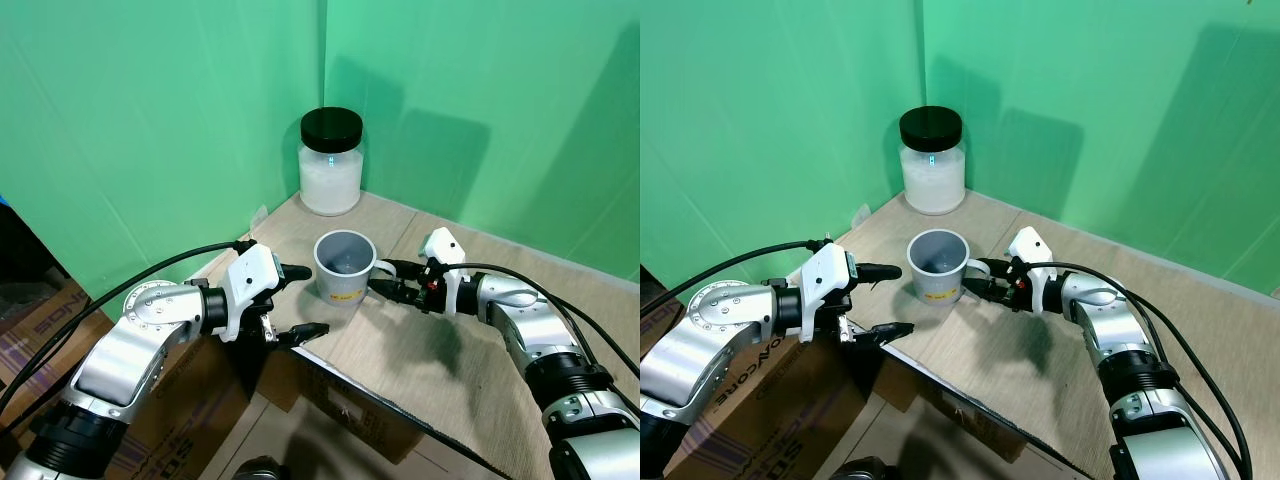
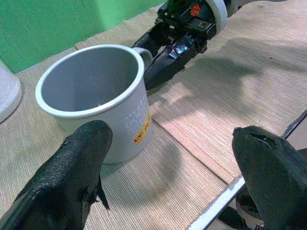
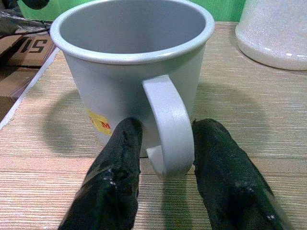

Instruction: Setting the table

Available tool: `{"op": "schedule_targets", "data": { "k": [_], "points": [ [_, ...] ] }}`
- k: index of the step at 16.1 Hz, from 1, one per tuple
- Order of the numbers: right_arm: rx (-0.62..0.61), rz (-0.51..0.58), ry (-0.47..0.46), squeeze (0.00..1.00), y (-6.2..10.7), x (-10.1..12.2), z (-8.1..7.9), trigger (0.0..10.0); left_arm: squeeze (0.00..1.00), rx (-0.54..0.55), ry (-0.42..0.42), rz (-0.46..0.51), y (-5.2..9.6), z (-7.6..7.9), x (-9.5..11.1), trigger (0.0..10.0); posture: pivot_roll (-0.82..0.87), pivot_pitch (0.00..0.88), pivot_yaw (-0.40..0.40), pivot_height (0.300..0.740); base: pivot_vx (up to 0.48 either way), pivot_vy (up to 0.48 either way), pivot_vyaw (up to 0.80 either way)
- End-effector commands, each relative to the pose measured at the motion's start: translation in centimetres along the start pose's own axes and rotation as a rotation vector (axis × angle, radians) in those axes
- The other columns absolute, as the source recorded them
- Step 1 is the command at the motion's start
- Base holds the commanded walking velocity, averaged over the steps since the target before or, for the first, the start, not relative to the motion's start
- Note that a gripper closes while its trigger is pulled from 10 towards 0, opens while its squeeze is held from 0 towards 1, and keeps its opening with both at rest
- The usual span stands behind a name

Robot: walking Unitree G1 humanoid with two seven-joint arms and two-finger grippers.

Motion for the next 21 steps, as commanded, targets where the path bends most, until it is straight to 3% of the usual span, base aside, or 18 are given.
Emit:
{"op": "schedule_targets", "data": {
  "k": [1, 8, 13, 15, 17, 20, 21],
  "points": [
    [-0.008, 0.015, 0.007, 0.00, 0.2, 0.7, 0.5, 0.0, 0.00, -0.003, -0.020, -0.006, 0.1, -0.2, 0.4, 10.0, 0.08, 0.000, 0.041, 0.740, 0.000, 0.000, 0.00],
    [-0.001, 0.018, 0.014, 0.00, 0.5, 1.3, 0.8, 0.0, 0.00, 0.024, -0.024, 0.016, -0.4, -0.7, 0.8, 10.0, 0.06, 0.000, 0.025, 0.740, 0.000, 0.000, 0.00],
    [0.007, 0.088, -0.025, 0.00, -0.2, 2.0, -0.2, 0.0, 0.00, 0.025, -0.019, 0.019, -0.1, -0.5, 0.8, 10.0, 0.05, 0.000, 0.054, 0.740, 0.000, 0.000, 0.00],
    [-0.033, 0.132, 0.004, 0.00, 0.4, 2.8, -1.0, 0.0, 0.00, 0.076, -0.044, 0.034, 0.0, -1.2, 1.4, 10.0, 0.07, 0.000, 0.060, 0.740, 0.000, 0.000, 0.00],
    [-0.093, 0.180, 0.019, 0.00, 2.2, 3.6, -1.7, 0.0, 0.00, 0.220, -0.043, 0.077, 0.5, -2.6, 2.1, 10.0, 0.05, 0.000, 0.087, 0.740, 0.000, 0.000, 0.00],
    [-0.270, 0.272, 0.036, 0.00, 5.0, 6.3, -3.7, 0.0, 0.00, 0.644, -0.012, 0.140, 2.4, -5.7, 2.9, 10.0, 0.02, 0.000, 0.095, 0.740, 0.000, 0.000, 0.00],
    [-0.299, 0.274, 0.046, 0.00, 5.4, 6.7, -4.1, 0.0, 0.00, 0.703, -0.008, 0.147, 2.8, -5.9, 3.1, 10.0, 0.02, 0.000, 0.095, 0.740, 0.000, 0.000, 0.00]
  ]
}}
Point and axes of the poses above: a point about 5 cm out from each wrist's last joint towards the gripper, its own y axis pointing back from the gripper into the wrist, its own x axis along the axis of the wrist's last joint, z = x × y, the point moved 4 cm from there along -y, pointing out of the wrist towards the gripper
